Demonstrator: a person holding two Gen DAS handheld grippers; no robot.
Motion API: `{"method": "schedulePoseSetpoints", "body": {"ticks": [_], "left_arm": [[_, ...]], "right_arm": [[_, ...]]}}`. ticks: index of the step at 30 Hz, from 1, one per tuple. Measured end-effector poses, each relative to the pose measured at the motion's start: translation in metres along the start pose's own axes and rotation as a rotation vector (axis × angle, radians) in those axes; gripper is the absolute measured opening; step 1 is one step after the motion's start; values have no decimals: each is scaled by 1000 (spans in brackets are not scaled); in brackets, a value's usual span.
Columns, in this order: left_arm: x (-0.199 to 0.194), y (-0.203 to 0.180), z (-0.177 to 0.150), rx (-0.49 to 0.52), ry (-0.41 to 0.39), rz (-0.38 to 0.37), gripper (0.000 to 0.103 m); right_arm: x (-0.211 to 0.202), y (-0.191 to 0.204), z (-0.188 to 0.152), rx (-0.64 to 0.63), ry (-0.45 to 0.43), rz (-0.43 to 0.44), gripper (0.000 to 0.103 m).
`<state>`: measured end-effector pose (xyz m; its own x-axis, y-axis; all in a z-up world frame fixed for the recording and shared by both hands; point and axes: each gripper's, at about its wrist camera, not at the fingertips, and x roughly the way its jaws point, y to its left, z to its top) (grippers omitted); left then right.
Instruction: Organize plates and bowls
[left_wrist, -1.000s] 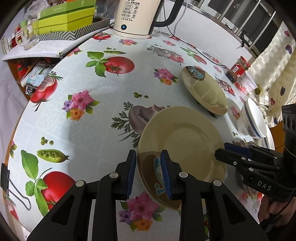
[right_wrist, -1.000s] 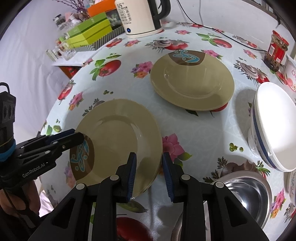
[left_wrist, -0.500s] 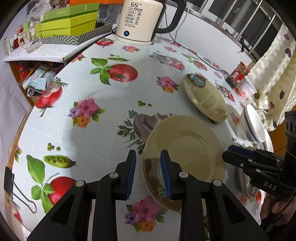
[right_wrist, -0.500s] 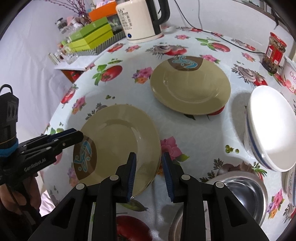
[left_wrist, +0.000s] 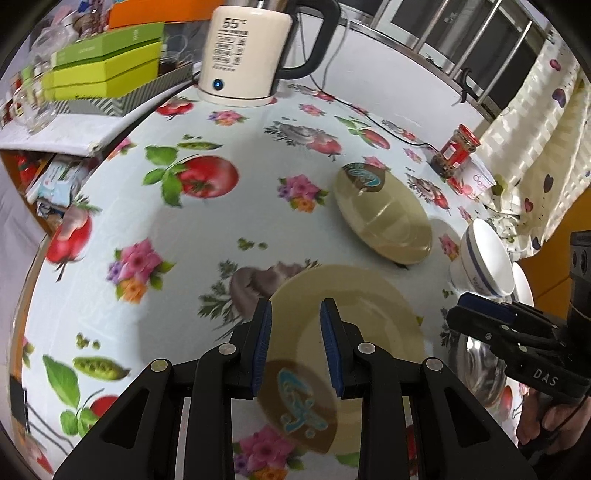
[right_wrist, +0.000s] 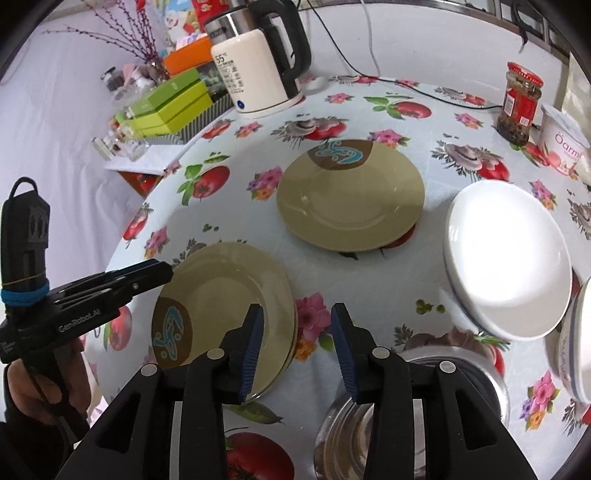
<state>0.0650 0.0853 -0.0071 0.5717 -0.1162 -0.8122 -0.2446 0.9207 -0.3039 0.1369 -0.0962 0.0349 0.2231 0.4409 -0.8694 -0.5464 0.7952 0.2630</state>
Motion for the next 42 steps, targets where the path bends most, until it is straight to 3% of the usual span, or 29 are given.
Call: {"method": "schedulePoseSetpoints", "body": {"ticks": [20,31,42], "left_arm": [[53,-28,54,50,50,-86,28],[91,-32,76,-4,116,-144,28],[112,-37,82,-25,155,-146,28]], "right_arm": [[4,-11,34,12,-24,-23,37],[10,-14,40,18,-21,-26,37],[15,-17,45,23,-18,-29,37]]}}
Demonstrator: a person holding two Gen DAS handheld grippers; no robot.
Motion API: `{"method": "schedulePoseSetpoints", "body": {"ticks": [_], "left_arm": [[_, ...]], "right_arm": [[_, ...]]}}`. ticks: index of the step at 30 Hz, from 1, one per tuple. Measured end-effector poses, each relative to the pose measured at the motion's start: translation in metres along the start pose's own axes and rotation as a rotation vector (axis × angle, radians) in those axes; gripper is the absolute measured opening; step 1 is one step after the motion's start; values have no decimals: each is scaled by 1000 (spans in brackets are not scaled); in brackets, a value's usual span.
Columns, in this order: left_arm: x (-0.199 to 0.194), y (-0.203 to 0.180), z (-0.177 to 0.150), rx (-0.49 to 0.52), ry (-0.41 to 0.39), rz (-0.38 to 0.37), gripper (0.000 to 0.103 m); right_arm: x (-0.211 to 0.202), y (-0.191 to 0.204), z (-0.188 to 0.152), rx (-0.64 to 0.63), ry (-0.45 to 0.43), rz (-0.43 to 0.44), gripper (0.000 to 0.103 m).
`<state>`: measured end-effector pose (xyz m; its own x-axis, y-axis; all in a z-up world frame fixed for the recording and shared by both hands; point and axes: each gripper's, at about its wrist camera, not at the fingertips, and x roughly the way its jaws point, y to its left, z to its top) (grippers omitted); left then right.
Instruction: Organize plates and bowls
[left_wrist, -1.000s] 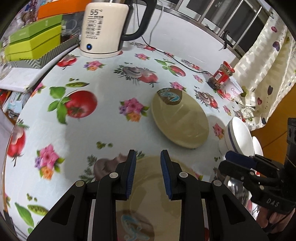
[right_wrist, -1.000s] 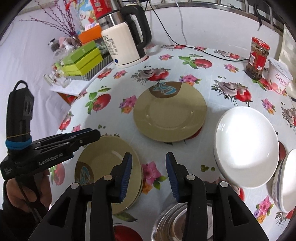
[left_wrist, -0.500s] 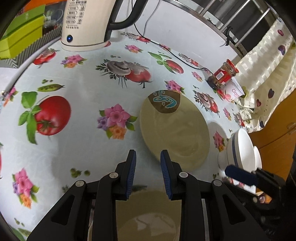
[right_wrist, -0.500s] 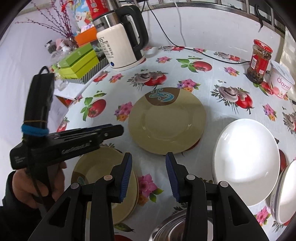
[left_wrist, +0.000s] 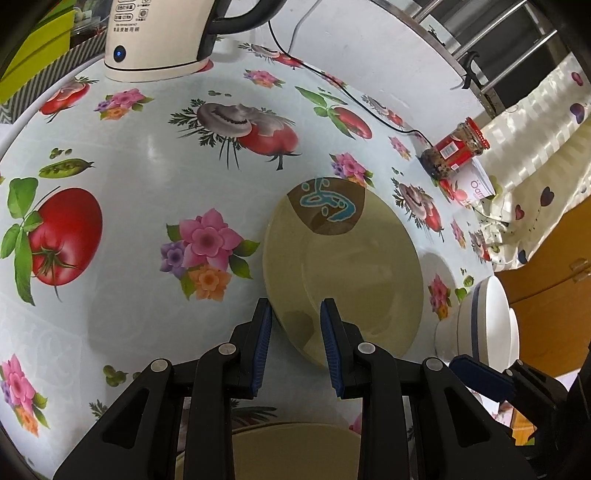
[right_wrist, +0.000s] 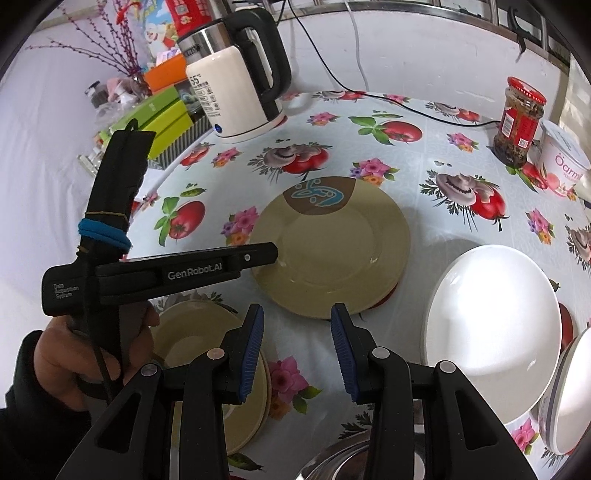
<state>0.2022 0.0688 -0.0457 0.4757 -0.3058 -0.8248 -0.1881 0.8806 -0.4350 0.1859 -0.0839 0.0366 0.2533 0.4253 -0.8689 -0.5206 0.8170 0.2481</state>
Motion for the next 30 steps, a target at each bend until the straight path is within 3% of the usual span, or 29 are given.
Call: {"method": "schedulePoseSetpoints", "body": {"ticks": [4,20,25,30], "left_arm": [[1,4,0,-19,0,-3,22],[-12,34,10,-57,-83,72,17],[-19,44,13,-67,-113,98,7],[-23,49,14,-71,-110,58,7]], "right_arm": [[1,-1,-1,-1,3,0,37],[11,-1,6,1,17,-7,37],[20,0,13,-5,27,-11,37],[30,3,22,-15,38,-31,37]]}}
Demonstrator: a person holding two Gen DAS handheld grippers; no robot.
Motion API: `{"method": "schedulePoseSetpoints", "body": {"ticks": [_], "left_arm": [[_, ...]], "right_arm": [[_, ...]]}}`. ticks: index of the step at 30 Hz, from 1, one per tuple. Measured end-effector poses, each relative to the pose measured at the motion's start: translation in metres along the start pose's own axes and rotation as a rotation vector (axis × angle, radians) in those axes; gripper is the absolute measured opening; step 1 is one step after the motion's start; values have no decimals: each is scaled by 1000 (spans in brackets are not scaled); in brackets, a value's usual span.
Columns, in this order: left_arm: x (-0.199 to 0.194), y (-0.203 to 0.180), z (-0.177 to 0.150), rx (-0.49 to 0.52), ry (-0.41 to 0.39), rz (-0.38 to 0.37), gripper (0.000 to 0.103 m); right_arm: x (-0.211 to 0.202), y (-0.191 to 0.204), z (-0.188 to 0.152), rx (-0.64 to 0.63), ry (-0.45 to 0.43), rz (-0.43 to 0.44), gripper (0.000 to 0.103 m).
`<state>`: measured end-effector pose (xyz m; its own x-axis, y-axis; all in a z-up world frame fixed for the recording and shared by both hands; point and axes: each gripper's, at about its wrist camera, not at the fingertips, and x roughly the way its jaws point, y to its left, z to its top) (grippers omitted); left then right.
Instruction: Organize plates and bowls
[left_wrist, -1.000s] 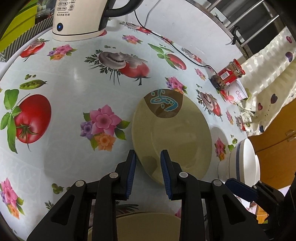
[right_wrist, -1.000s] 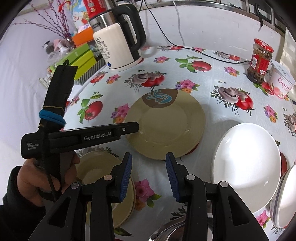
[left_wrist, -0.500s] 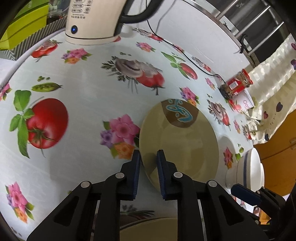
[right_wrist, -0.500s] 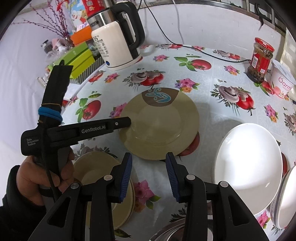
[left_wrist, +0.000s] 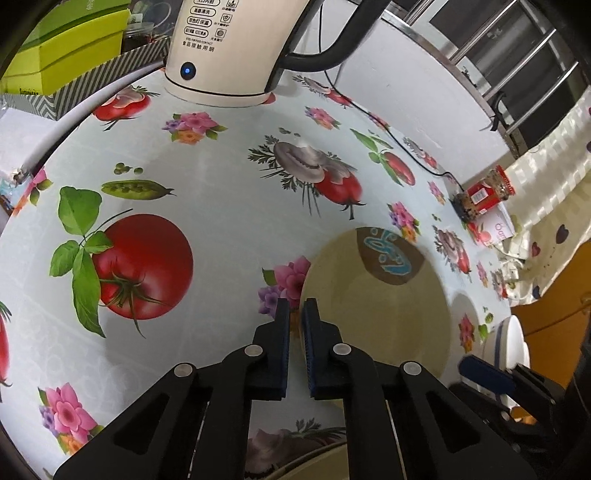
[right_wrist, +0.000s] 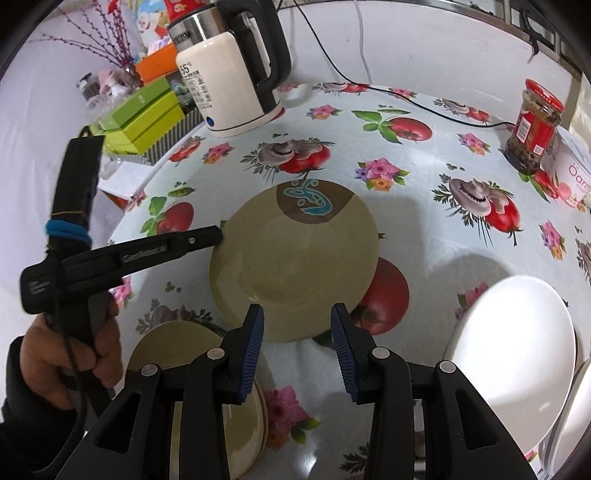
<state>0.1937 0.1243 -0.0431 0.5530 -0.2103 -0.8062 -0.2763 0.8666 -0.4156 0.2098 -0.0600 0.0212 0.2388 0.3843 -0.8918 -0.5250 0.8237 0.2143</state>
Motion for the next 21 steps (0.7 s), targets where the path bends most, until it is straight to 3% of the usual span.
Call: {"method": "schedulePoseSetpoints", "body": {"ticks": [10,21], "left_arm": [[-1,3,0,-27,11,-38,8],[2,4,-7,-46,47,-86,10]], "right_arm": [[9,-12,29,-3,8,-67,37],[34,-24,48,-1,101,-103,38]]}}
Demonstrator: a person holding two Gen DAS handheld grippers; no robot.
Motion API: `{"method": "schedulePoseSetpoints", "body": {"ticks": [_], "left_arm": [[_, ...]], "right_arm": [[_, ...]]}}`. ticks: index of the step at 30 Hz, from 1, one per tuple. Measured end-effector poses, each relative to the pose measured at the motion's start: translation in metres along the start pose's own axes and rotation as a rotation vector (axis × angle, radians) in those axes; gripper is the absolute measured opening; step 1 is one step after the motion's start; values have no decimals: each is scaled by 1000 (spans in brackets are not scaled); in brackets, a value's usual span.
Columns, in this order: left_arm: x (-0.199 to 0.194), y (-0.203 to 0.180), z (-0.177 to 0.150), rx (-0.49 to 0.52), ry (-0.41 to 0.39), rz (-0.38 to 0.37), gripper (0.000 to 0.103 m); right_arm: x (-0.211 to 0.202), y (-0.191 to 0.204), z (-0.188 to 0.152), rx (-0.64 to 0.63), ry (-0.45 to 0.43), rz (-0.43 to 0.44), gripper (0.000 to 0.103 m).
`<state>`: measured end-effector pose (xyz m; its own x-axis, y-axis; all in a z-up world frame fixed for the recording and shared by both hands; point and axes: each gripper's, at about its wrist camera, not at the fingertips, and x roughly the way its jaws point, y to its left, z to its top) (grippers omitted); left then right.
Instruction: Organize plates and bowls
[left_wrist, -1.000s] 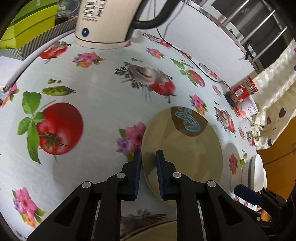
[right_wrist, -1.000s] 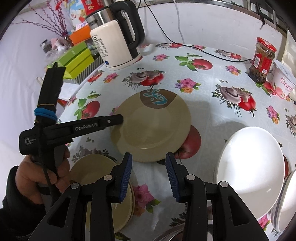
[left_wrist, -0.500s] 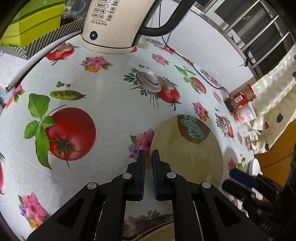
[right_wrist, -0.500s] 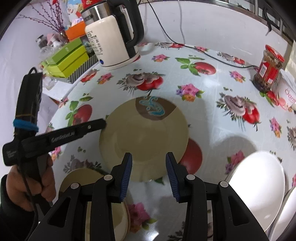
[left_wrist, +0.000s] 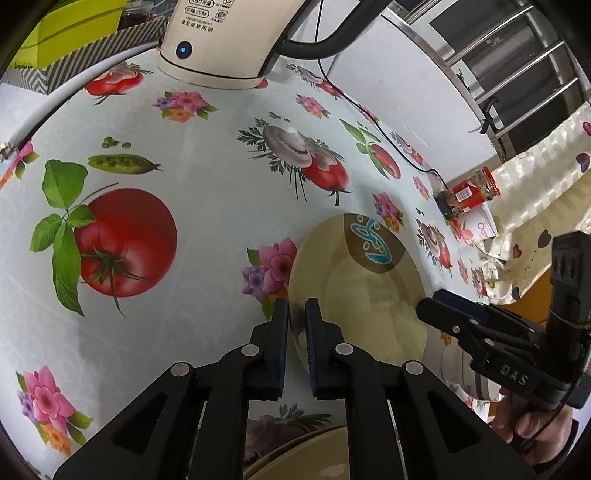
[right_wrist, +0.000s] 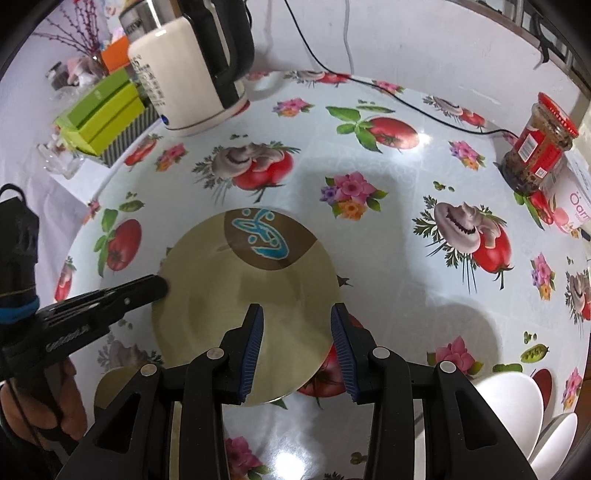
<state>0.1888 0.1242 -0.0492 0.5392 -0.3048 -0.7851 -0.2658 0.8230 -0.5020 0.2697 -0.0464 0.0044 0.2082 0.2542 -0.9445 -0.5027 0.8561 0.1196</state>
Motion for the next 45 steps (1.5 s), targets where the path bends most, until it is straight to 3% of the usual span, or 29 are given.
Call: {"method": "schedulePoseSetpoints", "body": {"ticks": [8,17,45], "left_arm": [[1,0,-2,3,8,1,11],[2,-1,-3,13,7,6,12],[-16,-4,0,11,-53,8,12]], "right_arm": [[14,-5,9,4,60,-33,39],[28,-7,12,13,122,-8,39],[15,-2,13,41,44,36,38]]}}
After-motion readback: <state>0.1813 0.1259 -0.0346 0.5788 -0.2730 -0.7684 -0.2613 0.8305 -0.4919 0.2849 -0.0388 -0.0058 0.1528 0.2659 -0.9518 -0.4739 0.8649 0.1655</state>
